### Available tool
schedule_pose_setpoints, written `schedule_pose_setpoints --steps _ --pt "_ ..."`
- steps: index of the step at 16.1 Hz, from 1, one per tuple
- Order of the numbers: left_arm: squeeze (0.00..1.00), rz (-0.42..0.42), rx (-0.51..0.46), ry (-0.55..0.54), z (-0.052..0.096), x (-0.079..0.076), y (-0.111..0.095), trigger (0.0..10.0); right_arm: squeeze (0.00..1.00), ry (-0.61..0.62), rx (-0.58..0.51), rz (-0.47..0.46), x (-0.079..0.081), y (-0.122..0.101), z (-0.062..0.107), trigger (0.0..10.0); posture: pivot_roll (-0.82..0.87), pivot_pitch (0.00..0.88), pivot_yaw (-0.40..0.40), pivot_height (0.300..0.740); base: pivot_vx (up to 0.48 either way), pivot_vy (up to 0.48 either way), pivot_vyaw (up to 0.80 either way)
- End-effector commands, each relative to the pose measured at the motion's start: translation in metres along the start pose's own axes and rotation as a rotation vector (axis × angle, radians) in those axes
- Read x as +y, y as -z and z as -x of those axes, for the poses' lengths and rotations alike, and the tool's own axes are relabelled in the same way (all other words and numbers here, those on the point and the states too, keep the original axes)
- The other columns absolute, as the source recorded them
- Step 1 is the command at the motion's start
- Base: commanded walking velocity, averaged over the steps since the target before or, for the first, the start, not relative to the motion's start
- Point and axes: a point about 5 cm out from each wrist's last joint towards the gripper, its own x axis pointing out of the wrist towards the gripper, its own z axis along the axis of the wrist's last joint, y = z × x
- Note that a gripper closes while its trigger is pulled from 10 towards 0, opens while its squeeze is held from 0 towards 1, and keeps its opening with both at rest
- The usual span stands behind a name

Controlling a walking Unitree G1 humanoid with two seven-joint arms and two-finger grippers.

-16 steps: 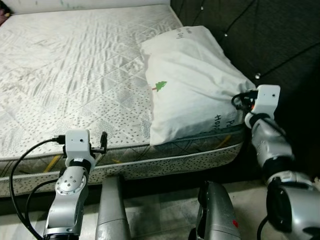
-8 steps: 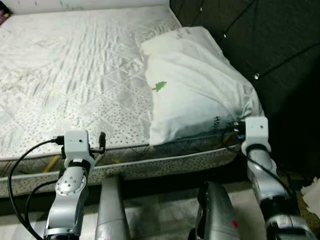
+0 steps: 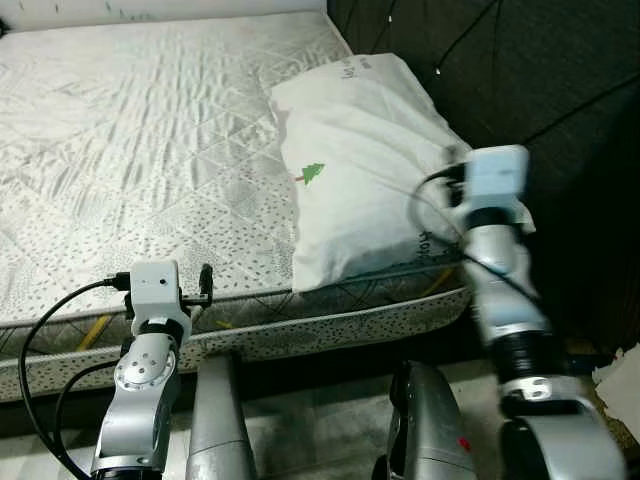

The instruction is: Clean up the room

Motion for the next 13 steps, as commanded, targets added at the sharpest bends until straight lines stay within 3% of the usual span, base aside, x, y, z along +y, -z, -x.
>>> schedule_pose_setpoints --steps 1,2,3,6,7,10,11,12,13 --pt "0.0 0.002 0.01 -0.017 0.0 0.003 0.001 10.0 1.0 -0.072 0.087 -0.036 0.012 0.01 0.0 10.0 0.16 0.0 -0.022 0.499 0.0 0.0 0.0" --pt "0.0 0.004 0.011 -0.018 0.0 0.003 0.001 10.0 1.0 -0.111 0.18 -0.082 0.021 0.022 0.002 10.0 0.16 0.0 -0.025 0.499 0.0 0.0 0.0" --pt "0.0 0.007 0.012 -0.017 0.0 0.002 0.001 10.0 1.0 -0.161 0.352 -0.174 0.035 0.044 0.011 10.0 0.17 0.0 -0.028 0.499 0.0 0.0 0.0" --pt "0.0 0.017 0.033 -0.003 -0.003 0.0 0.003 10.0 1.0 -0.179 0.556 -0.284 0.041 0.073 0.027 10.0 0.16 0.0 -0.028 0.499 0.0 0.0 0.0" --pt "0.0 0.017 0.039 0.003 -0.005 -0.001 0.003 10.0 1.0 -0.153 0.536 -0.296 0.036 0.072 0.025 10.0 0.16 0.0 -0.027 0.499 0.0 0.0 0.0" --pt "0.0 0.017 -0.028 -0.014 -0.011 0.001 -0.007 10.0 1.0 -0.123 0.263 -0.359 0.027 0.033 0.007 10.0 0.15 0.0 -0.021 0.499 0.0 0.0 0.0" --pt "0.0 0.018 -0.035 -0.017 -0.012 0.001 -0.008 10.0 1.0 -0.124 0.243 -0.363 0.027 0.03 0.006 10.0 0.15 0.0 -0.022 0.499 0.0 0.0 0.0" --pt "0.0 0.006 -0.081 -0.044 -0.015 0.003 -0.016 10.0 1.0 -0.178 0.123 -0.332 0.033 0.014 0.007 10.0 0.15 0.0 -0.022 0.499 0.0 0.0 0.0" --pt "0.0 0.002 -0.097 -0.06 -0.017 0.005 -0.019 10.0 1.0 -0.217 0.08 -0.347 0.038 0.008 0.01 10.0 0.15 0.0 -0.022 0.499 0.0 0.0 0.0"
